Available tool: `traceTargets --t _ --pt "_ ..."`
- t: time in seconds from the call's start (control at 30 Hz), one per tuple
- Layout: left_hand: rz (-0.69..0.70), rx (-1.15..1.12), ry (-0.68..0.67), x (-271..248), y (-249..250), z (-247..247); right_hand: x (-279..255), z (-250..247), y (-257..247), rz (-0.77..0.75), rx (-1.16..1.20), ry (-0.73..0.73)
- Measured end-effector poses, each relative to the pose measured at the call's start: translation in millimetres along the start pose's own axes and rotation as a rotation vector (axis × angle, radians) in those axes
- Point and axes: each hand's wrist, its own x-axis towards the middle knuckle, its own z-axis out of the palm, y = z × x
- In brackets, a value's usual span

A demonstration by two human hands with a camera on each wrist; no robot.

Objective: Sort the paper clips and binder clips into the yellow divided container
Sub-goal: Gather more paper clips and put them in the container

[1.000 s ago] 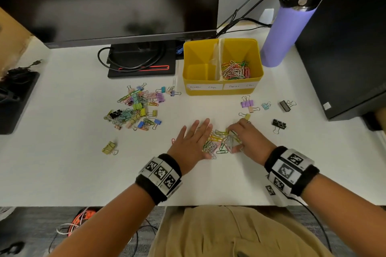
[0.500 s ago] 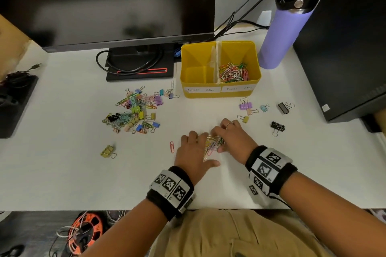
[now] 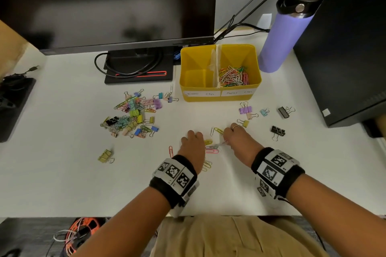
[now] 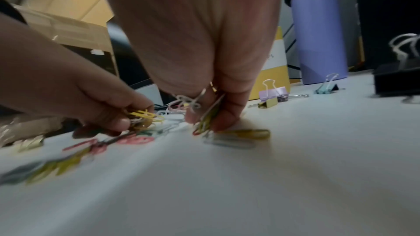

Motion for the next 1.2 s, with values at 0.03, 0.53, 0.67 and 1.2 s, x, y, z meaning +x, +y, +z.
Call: traceTargets --t 0.03,0.53,0.67,1.2 --pt "-0.003 -0.050 -0.025 2.1 -2.3 -4.9 -0.4 -2.7 3.5 0.010 0.068 0.000" --pt "0.128 -0.458 0.017 79.3 48.2 -177.6 49.2 -153.7 21.2 0.176 0.470 0.447" --pt "0.158 -0.497 0.049 84.9 31.2 -185.8 81.2 -150.3 24.3 0.241 0.146 0.176" --pt "-0.217 -0.366 0.177 -13.3 -180.5 -35.3 76.0 -24.2 -125.6 -0.379 0.038 -0.040"
